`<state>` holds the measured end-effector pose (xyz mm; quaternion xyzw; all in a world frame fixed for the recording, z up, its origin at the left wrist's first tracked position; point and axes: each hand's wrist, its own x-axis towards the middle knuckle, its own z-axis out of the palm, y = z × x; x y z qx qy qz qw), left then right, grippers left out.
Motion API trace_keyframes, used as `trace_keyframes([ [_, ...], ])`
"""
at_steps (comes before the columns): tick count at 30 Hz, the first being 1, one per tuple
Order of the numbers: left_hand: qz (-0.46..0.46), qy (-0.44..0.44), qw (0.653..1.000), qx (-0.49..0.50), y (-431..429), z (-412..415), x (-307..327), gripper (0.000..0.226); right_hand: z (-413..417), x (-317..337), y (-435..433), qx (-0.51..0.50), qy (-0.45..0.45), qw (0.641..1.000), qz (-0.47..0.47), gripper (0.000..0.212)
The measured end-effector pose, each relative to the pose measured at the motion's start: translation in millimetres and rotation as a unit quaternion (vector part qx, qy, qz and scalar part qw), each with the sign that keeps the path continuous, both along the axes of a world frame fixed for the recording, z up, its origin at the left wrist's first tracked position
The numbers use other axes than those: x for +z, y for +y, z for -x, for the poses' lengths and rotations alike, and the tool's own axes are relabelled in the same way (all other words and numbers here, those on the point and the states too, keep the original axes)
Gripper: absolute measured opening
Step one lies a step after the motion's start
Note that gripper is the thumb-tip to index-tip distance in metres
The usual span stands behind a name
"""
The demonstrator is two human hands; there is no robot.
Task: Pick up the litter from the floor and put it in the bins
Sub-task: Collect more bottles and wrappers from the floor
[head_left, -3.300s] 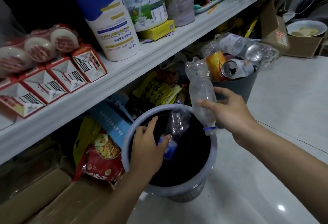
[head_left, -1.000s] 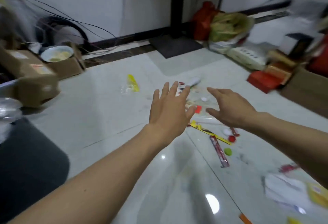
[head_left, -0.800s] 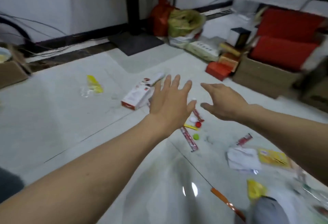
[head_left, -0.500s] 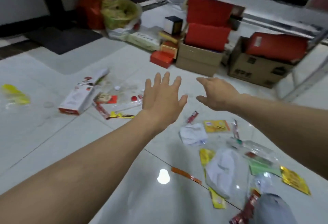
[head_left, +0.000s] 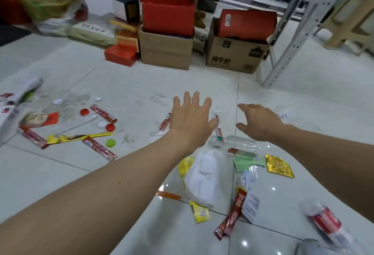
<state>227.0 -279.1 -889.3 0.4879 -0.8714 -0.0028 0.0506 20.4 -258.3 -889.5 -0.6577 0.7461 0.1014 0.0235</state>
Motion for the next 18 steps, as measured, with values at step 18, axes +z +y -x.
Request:
trace_keyframes([
  [18, -0.027, -0.083, 0.996, 0.018, -5, 139, -97, 0.062, 136, -136, -5, 0.076, -0.114, 0.984, -0.116, 0.075],
])
